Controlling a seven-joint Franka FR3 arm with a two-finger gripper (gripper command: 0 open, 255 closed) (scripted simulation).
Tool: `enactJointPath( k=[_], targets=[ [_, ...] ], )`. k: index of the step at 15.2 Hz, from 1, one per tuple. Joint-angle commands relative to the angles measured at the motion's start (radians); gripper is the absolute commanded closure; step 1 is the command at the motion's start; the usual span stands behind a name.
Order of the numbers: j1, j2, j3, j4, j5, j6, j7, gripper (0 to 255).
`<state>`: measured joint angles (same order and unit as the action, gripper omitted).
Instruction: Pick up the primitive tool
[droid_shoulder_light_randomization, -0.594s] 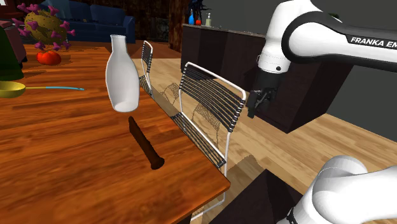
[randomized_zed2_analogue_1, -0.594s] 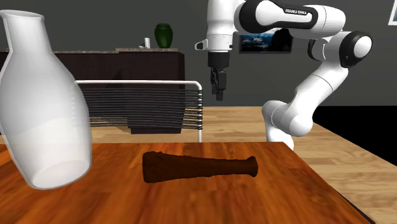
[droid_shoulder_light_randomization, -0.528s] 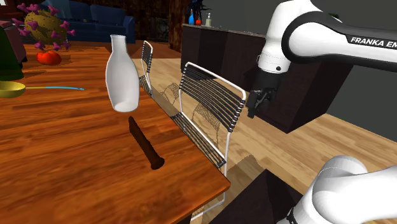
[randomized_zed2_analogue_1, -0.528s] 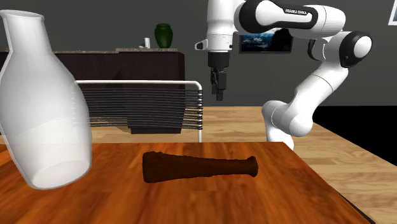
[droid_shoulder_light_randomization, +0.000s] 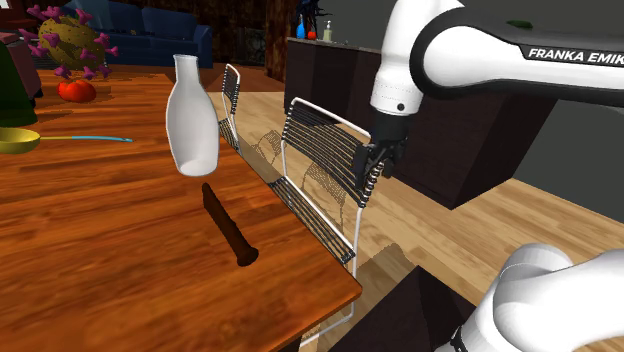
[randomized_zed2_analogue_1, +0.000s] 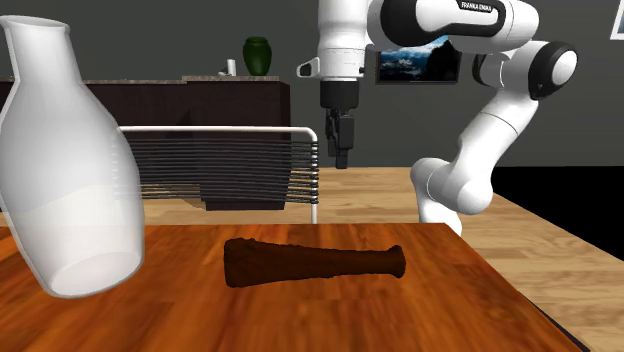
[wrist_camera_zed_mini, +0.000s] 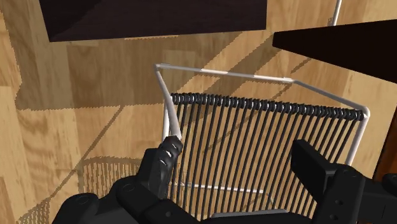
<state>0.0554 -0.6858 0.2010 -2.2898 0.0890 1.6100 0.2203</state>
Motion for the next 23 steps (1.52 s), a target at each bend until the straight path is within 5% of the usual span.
enactJointPath(
  k=[1, 13, 23],
  targets=[
    [0.01, 0.045, 0.04, 0.033, 0.023, 0.017, 0.043, 0],
    [0.038, 0.37, 0.264, 0.319, 0.05, 0.088, 0.3, 0],
    [0.106, 0.753, 0.435, 0.698, -0.117, 0.073, 0.564, 0]
  ],
)
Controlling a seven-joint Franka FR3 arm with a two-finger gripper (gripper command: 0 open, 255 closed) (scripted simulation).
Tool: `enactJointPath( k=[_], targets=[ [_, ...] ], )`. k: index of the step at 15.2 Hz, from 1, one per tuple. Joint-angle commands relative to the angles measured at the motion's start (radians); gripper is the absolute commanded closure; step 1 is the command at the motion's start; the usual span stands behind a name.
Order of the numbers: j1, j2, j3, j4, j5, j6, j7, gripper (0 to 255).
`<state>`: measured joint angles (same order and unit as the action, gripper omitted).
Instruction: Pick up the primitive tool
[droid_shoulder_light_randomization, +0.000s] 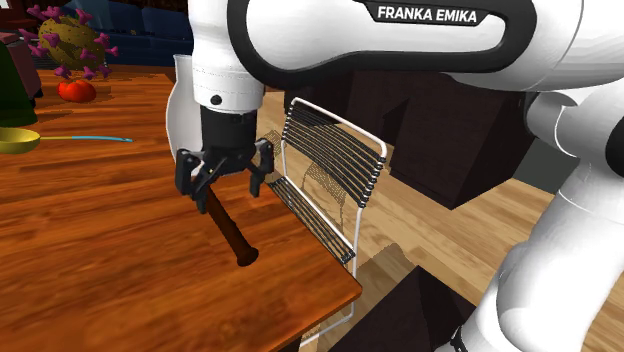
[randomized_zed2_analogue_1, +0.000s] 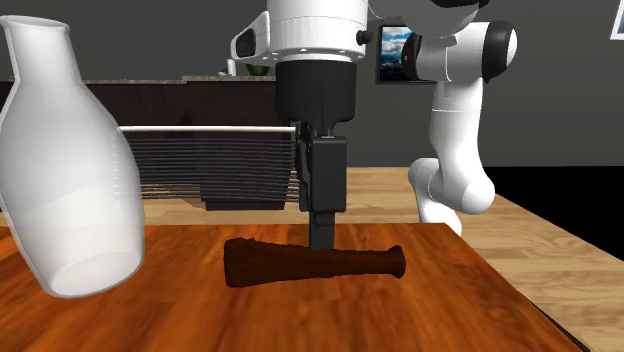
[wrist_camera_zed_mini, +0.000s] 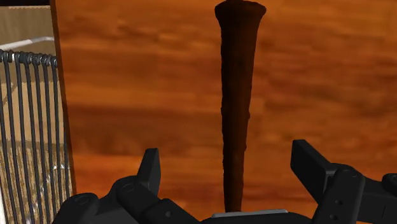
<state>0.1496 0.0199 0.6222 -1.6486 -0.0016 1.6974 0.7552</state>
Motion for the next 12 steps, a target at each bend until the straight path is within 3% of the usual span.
enactJointPath(
  k=[1, 10, 11, 12],
  targets=[
    [0.015, 0.05, 0.012, 0.059, -0.028, -0.015, 0.03, 0],
    [0.01, 0.036, 0.008, -0.057, -0.02, 0.09, 0.024, 0],
    [0.011, 0.037, 0.009, -0.057, -0.02, 0.091, 0.025, 255],
    [0.011, 0.037, 0.009, -0.057, -0.02, 0.09, 0.025, 255]
  ],
)
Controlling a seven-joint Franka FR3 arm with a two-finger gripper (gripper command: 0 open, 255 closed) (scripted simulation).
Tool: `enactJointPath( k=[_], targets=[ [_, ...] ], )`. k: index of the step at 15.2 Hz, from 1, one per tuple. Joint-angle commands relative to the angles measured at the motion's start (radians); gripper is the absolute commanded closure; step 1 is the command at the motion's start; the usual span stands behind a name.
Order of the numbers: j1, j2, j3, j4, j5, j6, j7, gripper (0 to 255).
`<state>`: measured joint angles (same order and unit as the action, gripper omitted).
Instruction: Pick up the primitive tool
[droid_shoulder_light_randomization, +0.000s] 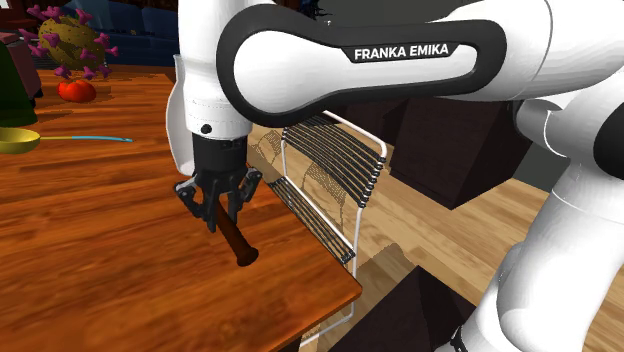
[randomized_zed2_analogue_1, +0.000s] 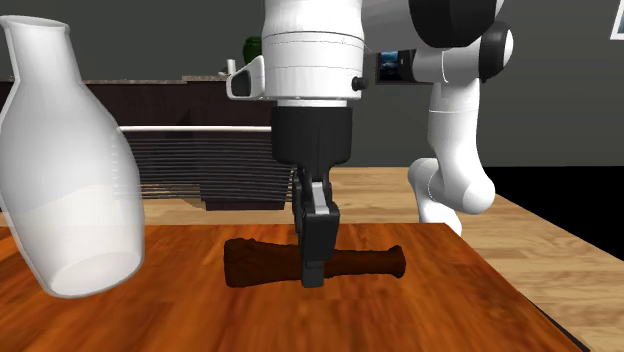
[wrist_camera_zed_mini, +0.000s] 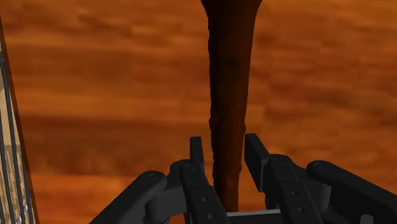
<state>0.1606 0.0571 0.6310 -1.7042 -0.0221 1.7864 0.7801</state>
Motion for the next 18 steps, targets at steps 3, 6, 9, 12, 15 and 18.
enactJointPath(
  k=[3, 6, 9, 12, 15, 18],
  targets=[
    [0.0, 0.0, 0.0, -0.001, 0.0, 0.001, 0.0, 255],
    [0.0, 0.0, 0.0, -0.001, 0.0, 0.001, 0.0, 255],
    [0.0, 0.0, 0.0, 0.012, 0.0, -0.013, -0.001, 255],
    [0.001, 0.004, 0.001, 0.057, -0.002, -0.054, 0.001, 255],
    [0.004, 0.011, 0.002, 0.105, -0.006, -0.096, 0.004, 255],
    [0.007, 0.021, 0.004, 0.156, -0.012, -0.139, 0.009, 255]
  ],
)
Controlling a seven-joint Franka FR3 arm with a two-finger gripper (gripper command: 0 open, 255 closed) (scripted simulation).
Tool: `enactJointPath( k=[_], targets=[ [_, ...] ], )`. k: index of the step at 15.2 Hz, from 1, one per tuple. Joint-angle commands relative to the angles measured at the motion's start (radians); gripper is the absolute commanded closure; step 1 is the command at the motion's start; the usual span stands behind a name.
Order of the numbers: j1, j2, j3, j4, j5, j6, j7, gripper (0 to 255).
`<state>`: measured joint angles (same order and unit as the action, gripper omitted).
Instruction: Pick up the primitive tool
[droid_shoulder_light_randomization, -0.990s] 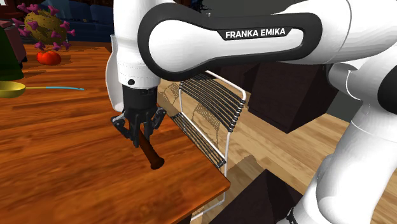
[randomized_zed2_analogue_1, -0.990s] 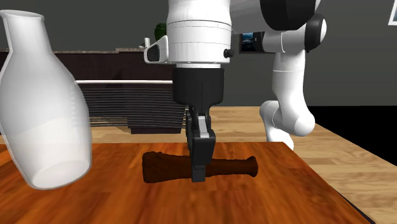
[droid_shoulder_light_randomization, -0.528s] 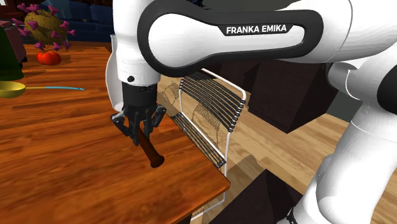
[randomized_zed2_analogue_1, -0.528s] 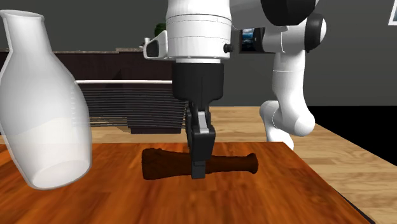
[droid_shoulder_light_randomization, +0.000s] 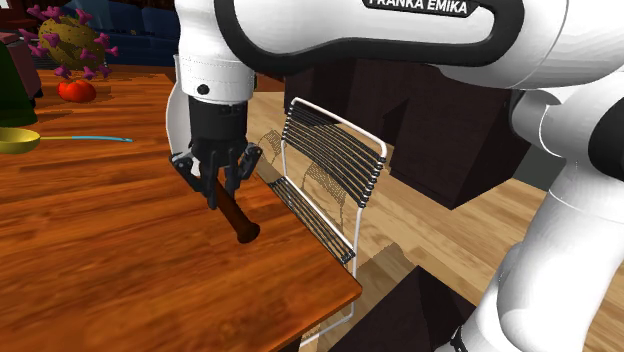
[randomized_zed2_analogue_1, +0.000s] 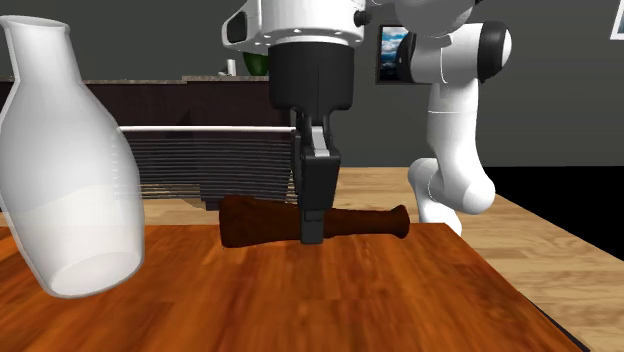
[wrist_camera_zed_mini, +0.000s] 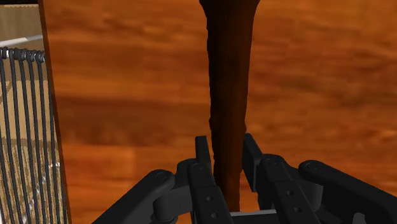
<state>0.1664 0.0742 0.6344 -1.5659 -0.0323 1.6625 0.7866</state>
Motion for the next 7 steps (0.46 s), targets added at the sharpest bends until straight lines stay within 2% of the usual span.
enactJointPath(
  k=[1, 5, 7],
  targets=[
    [0.003, 0.008, 0.002, 0.035, -0.005, -0.03, 0.004, 255],
    [0.011, 0.027, 0.005, 0.111, -0.017, -0.09, 0.012, 255],
    [0.011, 0.028, 0.006, 0.114, -0.017, -0.092, 0.012, 255]
  ],
)
